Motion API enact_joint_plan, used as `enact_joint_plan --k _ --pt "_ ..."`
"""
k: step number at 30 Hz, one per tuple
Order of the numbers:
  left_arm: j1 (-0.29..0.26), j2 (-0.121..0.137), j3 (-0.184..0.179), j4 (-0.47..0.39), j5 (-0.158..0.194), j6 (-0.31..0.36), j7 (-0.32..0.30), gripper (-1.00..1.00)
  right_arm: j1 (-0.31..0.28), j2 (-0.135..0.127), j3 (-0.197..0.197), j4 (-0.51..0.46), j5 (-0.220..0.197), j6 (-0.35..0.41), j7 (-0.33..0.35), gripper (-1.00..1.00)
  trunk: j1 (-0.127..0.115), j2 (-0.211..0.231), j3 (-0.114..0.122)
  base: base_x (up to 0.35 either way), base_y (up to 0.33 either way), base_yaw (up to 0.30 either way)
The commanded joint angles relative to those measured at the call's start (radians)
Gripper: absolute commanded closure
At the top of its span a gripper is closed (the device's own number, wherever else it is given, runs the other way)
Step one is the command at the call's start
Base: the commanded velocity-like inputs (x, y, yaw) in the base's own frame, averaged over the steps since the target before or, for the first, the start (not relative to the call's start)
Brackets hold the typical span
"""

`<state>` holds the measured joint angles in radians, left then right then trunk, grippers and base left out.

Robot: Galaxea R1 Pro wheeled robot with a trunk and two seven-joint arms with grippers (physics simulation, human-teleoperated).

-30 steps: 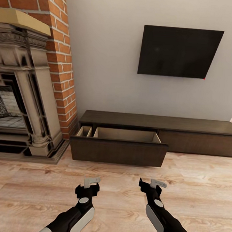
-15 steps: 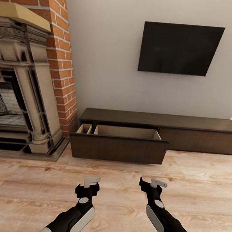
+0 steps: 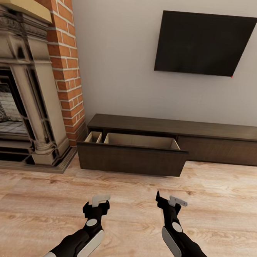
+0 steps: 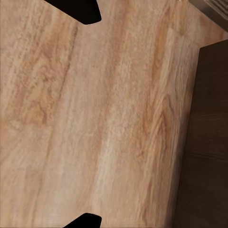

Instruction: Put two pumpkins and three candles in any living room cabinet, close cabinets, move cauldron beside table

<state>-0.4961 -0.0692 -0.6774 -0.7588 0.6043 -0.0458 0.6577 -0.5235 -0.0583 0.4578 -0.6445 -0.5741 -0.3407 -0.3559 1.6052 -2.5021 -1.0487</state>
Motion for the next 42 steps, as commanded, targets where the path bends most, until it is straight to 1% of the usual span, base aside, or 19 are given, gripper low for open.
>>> enact_joint_plan --k 1,7,9,13,17,19,21,23,26,29,32,37,41,42 --pt "-0.001 0.001 -0.005 -0.001 0.009 -0.008 0.006 -1.0 -0.001 -0.001 0.009 0.0 -0.01 -0.01 -0.006 -1.0 0.0 -0.001 -0.005 0.0 0.0 0.0" --pt "-0.001 0.002 -0.006 -0.001 0.008 -0.014 0.005 -1.0 -0.001 -0.002 0.01 0.002 -0.009 -0.019 -0.006 -1.0 0.003 -0.002 -0.028 0.0 0.0 0.0" --pt "-0.001 0.002 -0.005 -0.001 0.007 -0.017 0.005 -1.0 -0.001 -0.002 0.009 0.001 -0.003 -0.02 -0.006 -1.0 0.004 -0.003 -0.036 0.0 0.0 0.0" --pt "-0.001 0.003 -0.006 -0.001 0.006 -0.04 0.005 -1.0 -0.001 -0.002 0.009 0.0 0.005 -0.022 -0.001 -1.0 0.006 -0.004 -0.051 0.0 0.0 0.0" --pt "-0.001 0.003 -0.007 -0.001 0.006 -0.049 0.005 -1.0 -0.001 -0.002 0.009 0.001 0.007 -0.023 0.051 -1.0 0.007 -0.004 -0.067 0.0 0.0 0.0" --pt "-0.001 0.003 -0.007 -0.002 0.006 -0.051 0.005 -1.0 -0.001 -0.002 0.009 0.001 0.007 -0.025 0.066 -1.0 0.008 -0.005 -0.075 0.0 0.0 0.0" --pt "-0.001 0.003 -0.007 -0.003 0.006 -0.051 0.005 -1.0 -0.001 -0.002 0.009 0.001 0.007 -0.034 0.074 -1.0 0.009 -0.005 -0.082 0.0 0.0 0.0" --pt "-0.001 0.003 -0.007 -0.006 0.006 -0.052 0.004 -1.0 -0.001 -0.002 0.008 0.0 0.007 -0.067 0.081 -1.0 0.01 -0.006 -0.09 0.0 0.0 0.0" --pt "-0.001 0.003 -0.007 -0.008 0.006 -0.052 0.004 -1.0 -0.001 -0.002 0.007 0.001 0.004 -0.087 0.099 -1.0 0.01 -0.006 -0.09 0.0 0.0 0.0" --pt "0.0 0.003 -0.007 -0.009 0.006 -0.052 0.004 -1.0 -0.001 -0.002 0.007 0.001 0.003 -0.092 0.138 -1.0 0.01 -0.006 -0.09 0.0 0.0 0.0" --pt "0.0 0.003 -0.007 -0.01 0.006 -0.052 0.004 -1.0 -0.001 -0.002 0.006 0.002 0.004 -0.098 0.168 -1.0 0.011 -0.007 -0.102 0.0 0.0 0.0" --pt "0.001 0.003 -0.007 -0.011 0.005 -0.052 0.003 -1.0 -0.001 -0.002 0.004 0.002 0.001 -0.097 0.178 -1.0 0.014 -0.008 -0.121 0.0 0.0 0.0" --pt "0.001 0.003 -0.007 -0.011 0.005 -0.052 0.005 -1.0 -0.001 -0.002 0.003 0.001 0.0 -0.097 0.179 -1.0 0.014 -0.008 -0.121 0.0 0.0 0.0" --pt "0.001 0.003 -0.007 -0.011 0.005 -0.052 0.005 -1.0 -0.001 -0.002 0.003 0.001 0.001 -0.098 0.179 -1.0 0.014 -0.008 -0.125 0.0 0.0 0.0"
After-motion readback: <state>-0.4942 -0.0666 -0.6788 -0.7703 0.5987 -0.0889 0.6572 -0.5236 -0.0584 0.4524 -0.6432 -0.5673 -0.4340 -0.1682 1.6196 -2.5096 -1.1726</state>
